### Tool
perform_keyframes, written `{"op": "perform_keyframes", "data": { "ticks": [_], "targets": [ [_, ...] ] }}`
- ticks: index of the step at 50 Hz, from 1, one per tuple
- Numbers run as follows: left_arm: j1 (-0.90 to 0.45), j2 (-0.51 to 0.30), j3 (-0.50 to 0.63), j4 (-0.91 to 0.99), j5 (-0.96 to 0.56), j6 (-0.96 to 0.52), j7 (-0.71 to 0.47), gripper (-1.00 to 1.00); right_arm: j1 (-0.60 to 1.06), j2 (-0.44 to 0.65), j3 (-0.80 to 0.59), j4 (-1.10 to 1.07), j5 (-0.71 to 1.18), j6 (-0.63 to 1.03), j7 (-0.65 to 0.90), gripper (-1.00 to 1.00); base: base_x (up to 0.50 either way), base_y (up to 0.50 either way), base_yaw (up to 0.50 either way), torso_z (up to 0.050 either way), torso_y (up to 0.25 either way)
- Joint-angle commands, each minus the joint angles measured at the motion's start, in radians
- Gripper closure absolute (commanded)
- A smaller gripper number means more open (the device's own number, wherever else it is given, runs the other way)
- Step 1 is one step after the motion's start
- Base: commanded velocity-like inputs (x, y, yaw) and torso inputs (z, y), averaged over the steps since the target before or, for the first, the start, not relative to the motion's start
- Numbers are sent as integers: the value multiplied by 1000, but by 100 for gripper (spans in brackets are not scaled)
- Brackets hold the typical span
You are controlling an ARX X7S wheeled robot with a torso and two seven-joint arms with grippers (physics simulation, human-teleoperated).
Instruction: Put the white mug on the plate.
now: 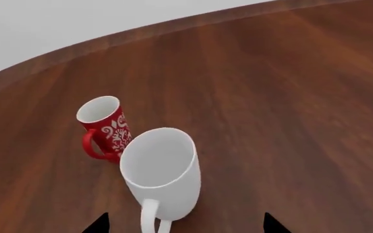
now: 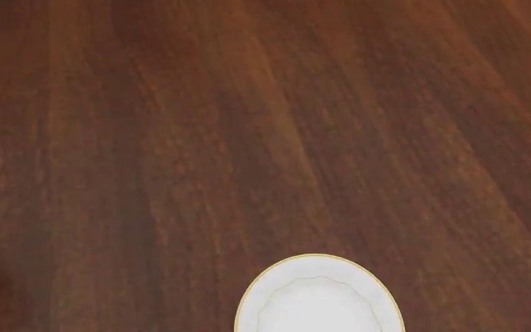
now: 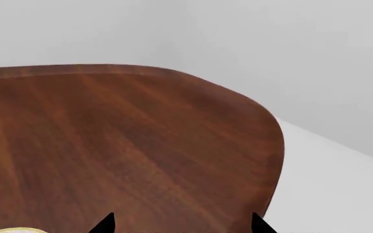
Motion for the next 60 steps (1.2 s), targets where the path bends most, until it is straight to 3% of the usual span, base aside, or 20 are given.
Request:
{"op": "perform_keyframes", "data": {
  "ticks": [1,30,60],
  "targets": [
    [-83,-16,29,-104,10,-1,19,-100,5,0,-4,9,3,-3,-4,-100,0,0,0,0,0],
    [-112,18,86,-363,59,102,143,-100,-12,2,6,18,1,-27,-18,-100,0,0,0,0,0],
    [-259,9,187,-538,137,120,188,-100,25,5,-22,5,4,20,5,-100,0,0,0,0,0]
  ]
}}
